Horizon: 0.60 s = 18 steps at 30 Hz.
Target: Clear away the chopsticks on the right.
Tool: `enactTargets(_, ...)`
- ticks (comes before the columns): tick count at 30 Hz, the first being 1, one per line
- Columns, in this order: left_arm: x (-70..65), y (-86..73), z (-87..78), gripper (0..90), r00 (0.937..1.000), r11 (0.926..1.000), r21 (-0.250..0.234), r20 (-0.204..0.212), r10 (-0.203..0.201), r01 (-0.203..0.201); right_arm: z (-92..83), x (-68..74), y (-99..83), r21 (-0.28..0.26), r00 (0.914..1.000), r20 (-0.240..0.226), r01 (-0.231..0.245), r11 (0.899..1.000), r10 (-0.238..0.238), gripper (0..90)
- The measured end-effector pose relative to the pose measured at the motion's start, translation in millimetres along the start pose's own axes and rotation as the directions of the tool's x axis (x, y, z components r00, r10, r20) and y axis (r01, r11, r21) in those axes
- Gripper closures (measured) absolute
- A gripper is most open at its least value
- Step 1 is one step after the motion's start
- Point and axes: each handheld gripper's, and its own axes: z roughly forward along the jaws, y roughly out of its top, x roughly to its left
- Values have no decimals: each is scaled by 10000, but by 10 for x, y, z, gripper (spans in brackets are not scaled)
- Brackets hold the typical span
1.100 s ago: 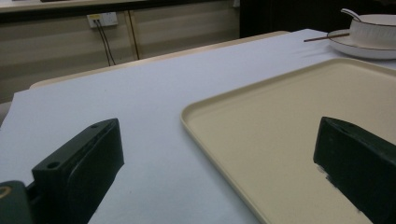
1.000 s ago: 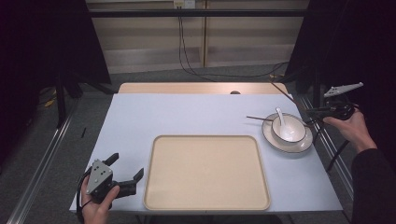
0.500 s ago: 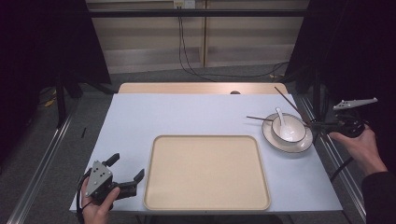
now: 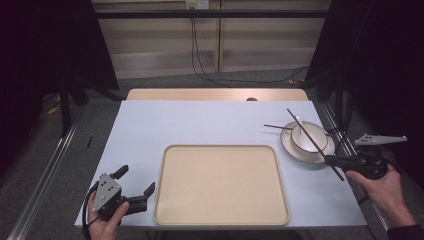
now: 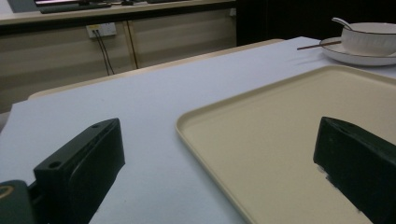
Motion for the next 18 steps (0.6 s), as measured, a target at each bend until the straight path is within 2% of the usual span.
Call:
enactTargets(2, 4, -3, -1, 18, 10000, 10000, -6, -12, -18, 18, 31, 94, -38, -18, 9997, -188, -135, 9999, 134, 845)
enactTargets(4, 15, -6, -2, 18, 10000, 10000, 17, 12, 26, -26, 83, 209, -71, 117, 9995, -325, 27, 9999, -23, 846)
enactTargets(8, 10, -2, -13, 18, 10000, 10000, -9, -46, 57, -57, 185, 402, -114, 338, 9983, -515, -244, 9991, 261, 846)
enactTargets(11, 18, -1, -17, 18, 9999, 9999, -35, 43, 133, -133, 237, 530, -94, 377, 9935, -910, -655, 9971, 687, 845)
enactTargets(12, 10, -3, -23, 18, 10000, 10000, -87, 21, 15, -15, 254, 574, -86, 517, 9918, -902, -861, 9949, 905, 845)
enactTargets(13, 5, -1, -31, 18, 10000, 10000, -62, -65, 35, -36, 289, 622, -80, 659, 9917, -890, -868, 9940, 925, 846)
enactTargets(15, 5, -1, -34, 19, 10000, 10000, -67, -65, 34, -34, 338, 665, -89, 744, 9860, -1009, -1258, 9893, 1330, 845)
enactTargets(17, 12, -3, -36, 18, 9999, 9999, -72, -55, 92, -92, 358, 692, -93, 724, 9852, -920, -1383, 9877, 1447, 845)
enactTargets(18, 9, -5, -35, 18, 10000, 10000, -73, -47, 29, -29, 398, 735, -105, 762, 9795, -1007, -1674, 9829, 1746, 845)
